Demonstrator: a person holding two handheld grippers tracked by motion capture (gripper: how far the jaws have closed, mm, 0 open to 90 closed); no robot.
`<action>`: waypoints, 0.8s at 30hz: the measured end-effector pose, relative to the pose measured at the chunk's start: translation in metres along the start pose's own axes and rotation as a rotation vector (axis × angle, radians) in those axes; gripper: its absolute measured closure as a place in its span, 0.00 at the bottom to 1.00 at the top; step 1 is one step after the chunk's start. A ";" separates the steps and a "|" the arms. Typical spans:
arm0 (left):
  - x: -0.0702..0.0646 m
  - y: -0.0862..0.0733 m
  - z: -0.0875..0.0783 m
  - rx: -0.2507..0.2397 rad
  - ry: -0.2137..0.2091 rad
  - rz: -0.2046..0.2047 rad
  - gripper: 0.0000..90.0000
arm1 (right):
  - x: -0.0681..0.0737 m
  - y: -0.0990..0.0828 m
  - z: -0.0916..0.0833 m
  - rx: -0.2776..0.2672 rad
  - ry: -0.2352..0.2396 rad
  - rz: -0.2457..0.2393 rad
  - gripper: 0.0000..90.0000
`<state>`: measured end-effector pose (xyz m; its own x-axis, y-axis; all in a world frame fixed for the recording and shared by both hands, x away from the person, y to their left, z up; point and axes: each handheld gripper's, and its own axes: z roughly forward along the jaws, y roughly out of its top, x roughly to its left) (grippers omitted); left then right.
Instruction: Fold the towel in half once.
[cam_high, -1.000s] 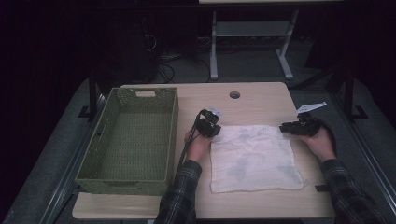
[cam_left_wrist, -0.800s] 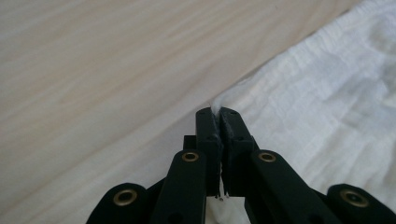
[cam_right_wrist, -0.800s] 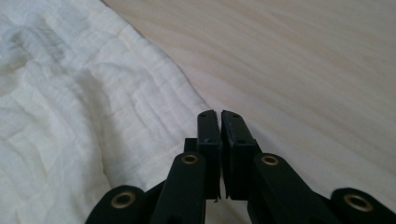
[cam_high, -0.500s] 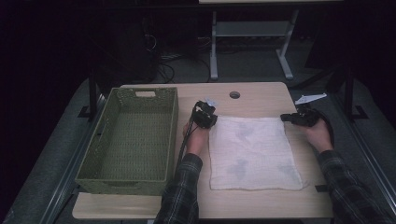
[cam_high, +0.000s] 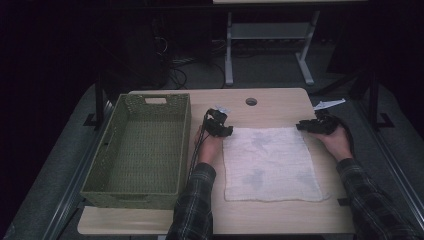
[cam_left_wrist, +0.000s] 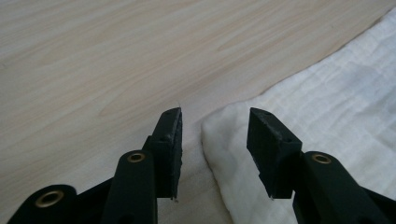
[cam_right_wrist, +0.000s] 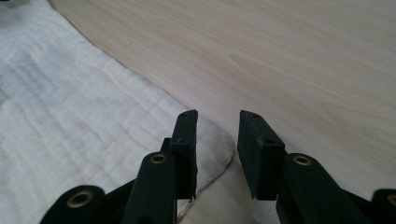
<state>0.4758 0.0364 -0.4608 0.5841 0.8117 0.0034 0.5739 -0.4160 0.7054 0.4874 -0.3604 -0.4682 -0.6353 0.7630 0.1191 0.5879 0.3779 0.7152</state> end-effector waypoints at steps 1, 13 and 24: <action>0.001 -0.001 0.001 0.002 -0.001 -0.001 0.60 | 0.000 -0.001 0.001 0.009 -0.003 0.004 0.75; 0.006 -0.007 0.005 0.016 -0.003 -0.015 0.86 | 0.001 -0.005 0.006 0.018 -0.011 0.016 0.94; 0.005 0.000 0.001 -0.006 0.004 -0.036 0.97 | 0.004 0.003 0.000 -0.007 -0.041 0.001 0.97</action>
<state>0.4790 0.0401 -0.4615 0.5611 0.8275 -0.0190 0.5909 -0.3844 0.7093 0.4869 -0.3561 -0.4659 -0.6135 0.7844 0.0915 0.5852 0.3737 0.7197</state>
